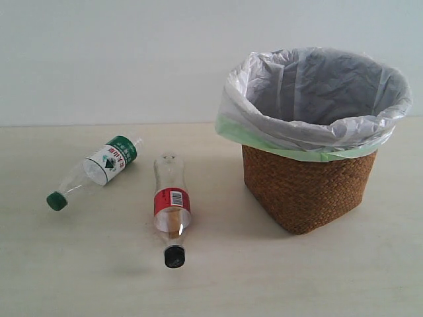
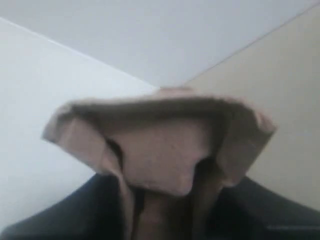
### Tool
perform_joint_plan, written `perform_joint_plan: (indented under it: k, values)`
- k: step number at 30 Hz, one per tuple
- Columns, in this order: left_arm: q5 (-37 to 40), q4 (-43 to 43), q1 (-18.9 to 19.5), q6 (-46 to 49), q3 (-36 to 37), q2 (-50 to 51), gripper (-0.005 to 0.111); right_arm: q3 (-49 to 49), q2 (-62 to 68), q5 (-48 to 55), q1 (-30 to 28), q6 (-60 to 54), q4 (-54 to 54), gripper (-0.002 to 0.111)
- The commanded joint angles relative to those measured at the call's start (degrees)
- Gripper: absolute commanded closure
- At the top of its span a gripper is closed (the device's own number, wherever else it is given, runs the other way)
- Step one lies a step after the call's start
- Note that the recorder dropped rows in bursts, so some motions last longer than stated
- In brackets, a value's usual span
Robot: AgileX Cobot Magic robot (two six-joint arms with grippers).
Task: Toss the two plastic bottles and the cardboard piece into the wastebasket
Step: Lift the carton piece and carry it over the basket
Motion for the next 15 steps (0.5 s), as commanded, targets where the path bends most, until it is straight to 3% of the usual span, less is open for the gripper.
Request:
perform_joint_plan:
  k: [1, 6, 9, 15]
  values:
    - [4.6, 1.1, 0.6, 0.6, -1.4, -0.4, 0.103, 0.0, -0.3, -0.2, -0.3, 0.0, 0.0, 0.108]
    - [4.3, -4.5, 3.7, 3.6, -6.5, -0.4, 0.103, 0.0, -0.3, -0.2, -0.3, 0.0, 0.0, 0.108]
    - [3.0, -12.1, 6.3, 7.9, -11.5, -0.4, 0.103, 0.0, -0.3, -0.2, -0.3, 0.0, 0.0, 0.108]
    - [-3.0, -41.1, 13.8, 22.0, -21.9, 0.2, 0.103, 0.0, -0.3, -0.2, -0.3, 0.0, 0.0, 0.108]
